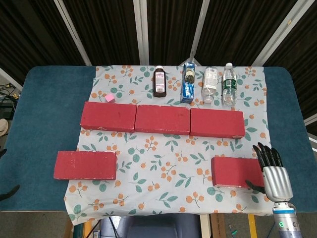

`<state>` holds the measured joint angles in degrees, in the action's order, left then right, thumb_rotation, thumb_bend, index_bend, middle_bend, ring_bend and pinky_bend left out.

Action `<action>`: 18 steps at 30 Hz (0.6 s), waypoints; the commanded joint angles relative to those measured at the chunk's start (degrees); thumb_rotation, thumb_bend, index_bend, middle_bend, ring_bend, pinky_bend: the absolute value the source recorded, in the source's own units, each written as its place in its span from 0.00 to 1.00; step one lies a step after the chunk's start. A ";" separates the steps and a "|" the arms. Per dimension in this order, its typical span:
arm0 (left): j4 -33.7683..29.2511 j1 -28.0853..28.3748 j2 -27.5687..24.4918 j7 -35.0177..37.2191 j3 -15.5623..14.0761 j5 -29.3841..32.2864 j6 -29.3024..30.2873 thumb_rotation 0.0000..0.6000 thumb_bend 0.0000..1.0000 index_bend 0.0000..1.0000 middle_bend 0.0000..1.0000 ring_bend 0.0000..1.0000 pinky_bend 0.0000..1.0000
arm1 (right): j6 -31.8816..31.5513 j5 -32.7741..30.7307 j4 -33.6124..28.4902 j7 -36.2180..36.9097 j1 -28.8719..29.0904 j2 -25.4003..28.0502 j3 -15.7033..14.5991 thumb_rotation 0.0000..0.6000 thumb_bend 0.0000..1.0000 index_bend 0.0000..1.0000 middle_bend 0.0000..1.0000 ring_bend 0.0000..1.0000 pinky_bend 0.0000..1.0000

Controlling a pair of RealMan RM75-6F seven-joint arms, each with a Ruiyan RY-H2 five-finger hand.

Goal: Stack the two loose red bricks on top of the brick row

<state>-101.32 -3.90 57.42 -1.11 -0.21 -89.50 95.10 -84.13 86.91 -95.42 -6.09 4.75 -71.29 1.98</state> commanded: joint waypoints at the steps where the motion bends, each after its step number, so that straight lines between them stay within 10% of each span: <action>1: -0.01 -0.31 0.21 -0.34 0.34 -0.07 0.93 1.00 0.00 0.11 0.05 0.00 0.14 | 2.20 -0.77 -2.67 -0.38 -0.22 2.37 -1.53 1.00 0.15 0.00 0.00 0.00 0.00; 18: 0.72 -0.02 -0.17 1.80 0.80 0.62 -0.01 1.00 0.00 0.11 0.05 0.00 0.14 | 12.17 -19.44 -23.98 -24.55 3.75 10.65 -1.61 1.00 0.15 0.00 0.00 0.00 0.00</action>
<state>-100.60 -3.91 57.26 0.68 0.59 -88.87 95.11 -74.78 72.26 -115.52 -25.66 6.33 -62.21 -0.20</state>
